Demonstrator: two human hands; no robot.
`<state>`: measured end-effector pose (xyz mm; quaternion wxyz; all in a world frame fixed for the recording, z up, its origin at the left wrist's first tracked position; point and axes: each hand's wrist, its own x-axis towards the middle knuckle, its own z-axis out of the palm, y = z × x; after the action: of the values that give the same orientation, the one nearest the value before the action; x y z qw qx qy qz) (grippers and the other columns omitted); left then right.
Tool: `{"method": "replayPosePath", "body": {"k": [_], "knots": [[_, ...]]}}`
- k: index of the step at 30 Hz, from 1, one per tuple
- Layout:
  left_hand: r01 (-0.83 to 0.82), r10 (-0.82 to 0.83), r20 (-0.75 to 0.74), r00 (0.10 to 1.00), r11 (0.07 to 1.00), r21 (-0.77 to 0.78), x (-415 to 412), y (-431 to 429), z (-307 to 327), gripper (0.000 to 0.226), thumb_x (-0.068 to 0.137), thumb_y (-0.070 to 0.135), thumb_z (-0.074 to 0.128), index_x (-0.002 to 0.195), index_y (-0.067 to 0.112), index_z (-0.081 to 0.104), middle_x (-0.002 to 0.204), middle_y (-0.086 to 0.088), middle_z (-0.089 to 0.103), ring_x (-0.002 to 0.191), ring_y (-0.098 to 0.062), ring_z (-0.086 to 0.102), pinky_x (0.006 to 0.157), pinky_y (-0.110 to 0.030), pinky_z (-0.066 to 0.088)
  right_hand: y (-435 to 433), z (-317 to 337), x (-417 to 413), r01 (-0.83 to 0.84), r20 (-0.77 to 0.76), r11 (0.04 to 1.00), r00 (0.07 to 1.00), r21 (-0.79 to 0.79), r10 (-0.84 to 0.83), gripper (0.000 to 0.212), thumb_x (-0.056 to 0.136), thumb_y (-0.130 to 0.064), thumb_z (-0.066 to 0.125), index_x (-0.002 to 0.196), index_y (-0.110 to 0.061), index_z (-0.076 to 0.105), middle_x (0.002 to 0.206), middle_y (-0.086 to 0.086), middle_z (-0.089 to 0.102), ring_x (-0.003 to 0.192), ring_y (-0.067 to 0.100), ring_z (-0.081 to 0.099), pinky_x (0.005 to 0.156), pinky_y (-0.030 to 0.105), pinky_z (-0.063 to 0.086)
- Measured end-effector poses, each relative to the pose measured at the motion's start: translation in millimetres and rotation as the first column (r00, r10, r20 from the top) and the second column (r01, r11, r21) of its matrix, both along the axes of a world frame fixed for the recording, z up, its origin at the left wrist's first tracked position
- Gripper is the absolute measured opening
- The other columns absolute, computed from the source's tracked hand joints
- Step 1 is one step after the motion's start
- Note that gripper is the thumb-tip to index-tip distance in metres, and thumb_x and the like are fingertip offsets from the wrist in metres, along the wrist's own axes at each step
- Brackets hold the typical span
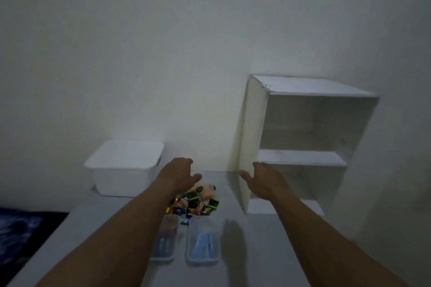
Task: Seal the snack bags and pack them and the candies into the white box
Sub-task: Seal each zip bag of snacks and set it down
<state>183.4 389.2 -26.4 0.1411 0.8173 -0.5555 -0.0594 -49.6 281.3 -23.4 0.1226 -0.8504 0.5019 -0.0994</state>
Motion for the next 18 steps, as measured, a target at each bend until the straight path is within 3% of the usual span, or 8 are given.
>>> {"method": "replayPosePath", "body": {"k": [5,9,18], "knots": [[-0.088,0.087,0.022,0.996,0.996,0.02,47.5,-7.2,-4.2,0.069,0.092,0.053,0.054,0.144,0.009,0.043,0.147,-0.011,0.048,0.135,-0.026,0.043,0.108,-0.036,0.038,-23.2,-6.7,73.2,-0.099,0.009,0.995,0.995,0.027,0.098,0.073,0.098,-0.062,0.034,0.144,-0.005,0.041,0.147,0.014,0.045,0.132,0.029,0.046,0.104,0.039,0.041],[-0.112,0.112,0.01,0.994,0.992,0.063,79.4,-33.8,-15.9,0.072,0.094,0.052,0.053,0.15,0.011,0.035,0.151,-0.01,0.042,0.138,-0.025,0.039,0.111,-0.036,0.036,-54.0,-23.9,120.2,-0.151,0.004,0.987,0.989,0.05,0.151,0.071,0.099,-0.06,0.034,0.144,-0.005,0.04,0.147,0.014,0.044,0.132,0.029,0.045,0.105,0.04,0.041],[-0.164,0.179,-0.107,0.978,0.977,0.134,145.2,-100.7,-83.1,0.071,0.092,0.051,0.055,0.149,0.011,0.038,0.152,-0.009,0.041,0.139,-0.024,0.039,0.112,-0.033,0.033,-132.3,-92.5,203.3,-0.218,-0.075,0.967,0.97,0.131,0.229,0.062,0.101,-0.055,0.035,0.139,-0.006,0.045,0.14,0.012,0.048,0.128,0.029,0.047,0.099,0.039,0.042]]}}
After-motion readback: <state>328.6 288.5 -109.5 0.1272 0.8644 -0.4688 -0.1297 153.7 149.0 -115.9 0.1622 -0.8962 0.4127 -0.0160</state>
